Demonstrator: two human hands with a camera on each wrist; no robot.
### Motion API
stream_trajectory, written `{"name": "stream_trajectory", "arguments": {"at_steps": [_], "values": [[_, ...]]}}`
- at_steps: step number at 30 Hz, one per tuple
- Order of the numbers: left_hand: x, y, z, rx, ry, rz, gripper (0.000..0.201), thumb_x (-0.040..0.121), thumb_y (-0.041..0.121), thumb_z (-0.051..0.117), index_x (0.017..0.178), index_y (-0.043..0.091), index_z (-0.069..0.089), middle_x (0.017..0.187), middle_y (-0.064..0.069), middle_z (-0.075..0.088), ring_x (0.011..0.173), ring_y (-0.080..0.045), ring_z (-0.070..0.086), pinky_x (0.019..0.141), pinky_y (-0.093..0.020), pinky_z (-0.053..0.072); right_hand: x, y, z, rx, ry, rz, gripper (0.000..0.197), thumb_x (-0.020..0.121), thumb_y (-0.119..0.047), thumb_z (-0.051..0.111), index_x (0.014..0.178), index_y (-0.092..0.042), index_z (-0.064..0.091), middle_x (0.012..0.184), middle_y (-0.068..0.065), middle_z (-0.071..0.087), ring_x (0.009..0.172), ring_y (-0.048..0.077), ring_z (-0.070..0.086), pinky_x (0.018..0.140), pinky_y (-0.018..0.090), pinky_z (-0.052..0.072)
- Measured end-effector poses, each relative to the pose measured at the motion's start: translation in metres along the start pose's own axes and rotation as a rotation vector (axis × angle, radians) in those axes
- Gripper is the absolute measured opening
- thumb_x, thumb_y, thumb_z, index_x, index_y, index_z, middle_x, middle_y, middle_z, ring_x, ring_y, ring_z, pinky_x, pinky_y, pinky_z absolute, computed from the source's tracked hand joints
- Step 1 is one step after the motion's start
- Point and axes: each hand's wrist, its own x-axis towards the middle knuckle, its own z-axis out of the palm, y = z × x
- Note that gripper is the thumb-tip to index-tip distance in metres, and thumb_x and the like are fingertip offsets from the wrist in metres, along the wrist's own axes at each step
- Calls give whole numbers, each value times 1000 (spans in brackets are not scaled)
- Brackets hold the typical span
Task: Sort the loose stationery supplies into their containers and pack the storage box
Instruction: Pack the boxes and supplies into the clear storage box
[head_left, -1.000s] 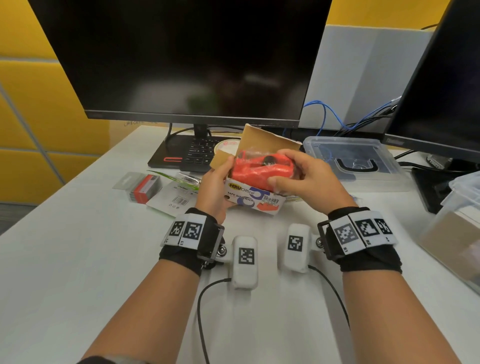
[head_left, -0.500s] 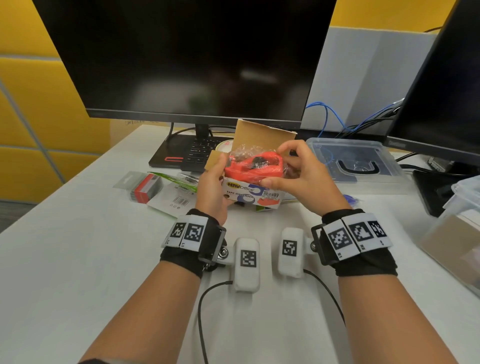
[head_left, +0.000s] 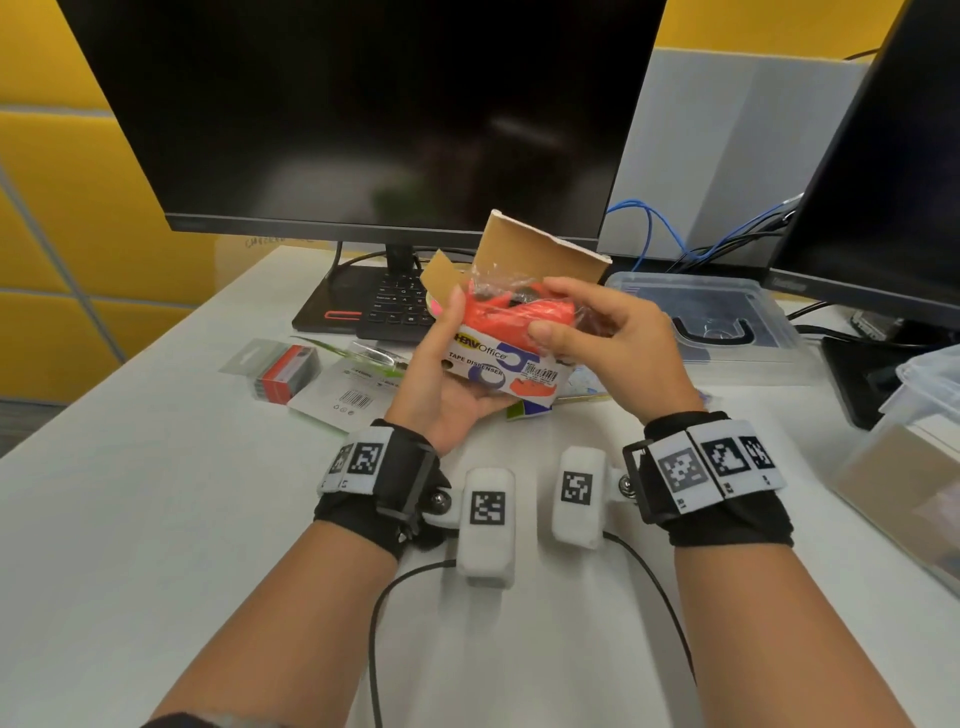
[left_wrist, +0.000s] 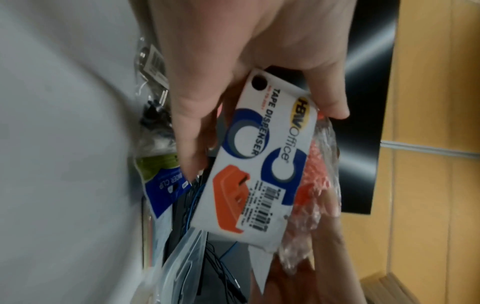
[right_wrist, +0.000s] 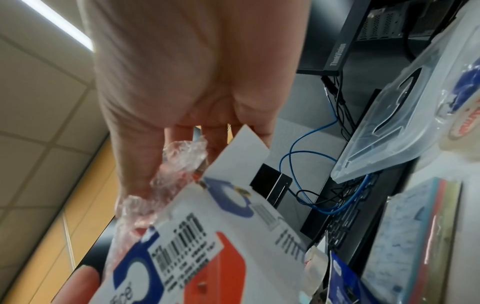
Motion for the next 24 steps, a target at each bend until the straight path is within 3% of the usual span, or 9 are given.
{"name": "stream_trajectory", "arguments": {"at_steps": [3,7,9,12,15,20,22,24], "values": [[1,0,-3,-18,0,-26,59,81,49,53,130,16,52,122,-17,63,111,-35,61,86,-55,51,0,1,3,-38,-4,-13,41,75,-27,75,114,-30,63,109,-4,66,100,9,63,78,29,57],[1,-2,-4,-4,27,3,43,89,41,52,124,17,57,117,-16,65,108,-33,63,87,-55,51,1,8,7,-132,-61,-19,45,76,-21,76,119,-23,61,109,-5,65,94,5,62,75,16,54],[2,-3,-3,-8,44,10,36,91,38,51,119,18,60,115,-16,66,107,-33,63,88,-55,51,1,9,8,-108,-99,-10,43,78,-24,73,120,-24,60,111,-7,64,100,6,61,81,21,54],[1,-2,-4,-51,34,37,38,91,36,50,122,15,57,118,-17,65,108,-34,63,85,-55,52,4,14,8,-162,-90,-11,35,84,-46,63,115,-30,65,114,-7,63,111,11,55,93,37,49],[1,0,-4,-28,16,59,41,85,35,54,121,14,57,115,-17,66,107,-35,63,85,-54,52,5,20,9,-255,-77,-16,35,84,-53,55,108,-32,69,109,-12,64,114,17,52,96,47,44],[1,-2,-2,-74,53,30,53,86,34,56,132,10,49,123,-22,60,108,-37,62,83,-54,53,8,13,12,-406,12,-5,22,89,-34,59,107,-28,70,107,-13,48,119,14,32,104,43,31],[1,-4,-2,-90,67,21,53,86,34,56,132,10,48,122,-21,61,108,-36,62,83,-54,53,6,9,12,-426,17,7,22,89,-34,59,108,-29,69,110,-11,40,119,13,28,104,43,30],[2,-6,-1,-116,76,18,52,85,35,56,131,12,49,121,-19,62,107,-35,63,83,-53,53,3,6,13,-364,19,4,26,91,-36,56,114,-28,66,113,-11,41,118,12,34,102,40,37]]}}
